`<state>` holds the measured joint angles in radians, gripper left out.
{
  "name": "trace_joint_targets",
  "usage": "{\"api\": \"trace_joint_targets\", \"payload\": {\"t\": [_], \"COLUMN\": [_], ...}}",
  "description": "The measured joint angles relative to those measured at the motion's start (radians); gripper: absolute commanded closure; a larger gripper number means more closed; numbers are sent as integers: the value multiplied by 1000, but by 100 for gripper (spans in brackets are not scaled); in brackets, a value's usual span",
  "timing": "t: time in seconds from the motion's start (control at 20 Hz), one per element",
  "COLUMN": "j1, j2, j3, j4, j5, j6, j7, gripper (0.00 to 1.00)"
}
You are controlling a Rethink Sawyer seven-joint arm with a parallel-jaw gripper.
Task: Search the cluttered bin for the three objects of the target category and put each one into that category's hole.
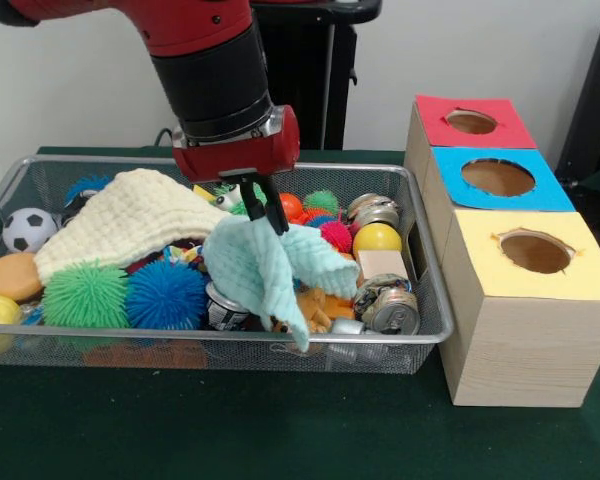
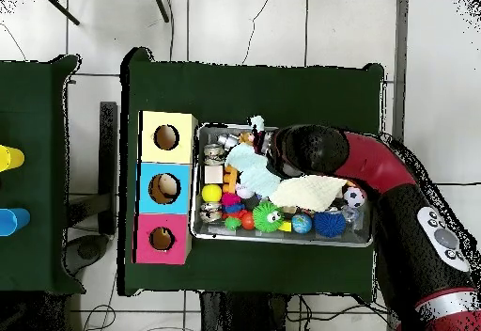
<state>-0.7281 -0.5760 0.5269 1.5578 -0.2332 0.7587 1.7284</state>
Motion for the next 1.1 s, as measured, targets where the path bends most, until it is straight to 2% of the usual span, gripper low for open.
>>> {"api": "trace_joint_targets", "payload": {"t": [0.25,0.65,0.8,1.05,1.1], "j1": [-28,-64,-91,-129,-137], "j2": [18,24,-15,-161,-223], "j3": [31,77,102,126,132], "j4": [-35,-43,-11,71,94], "j5": [-14,-50,-50,-33,-14], "j6": [84,94,94,135,170], "j7": [0,0,0,0,0], "gripper": [100,100,100,100,100]}}
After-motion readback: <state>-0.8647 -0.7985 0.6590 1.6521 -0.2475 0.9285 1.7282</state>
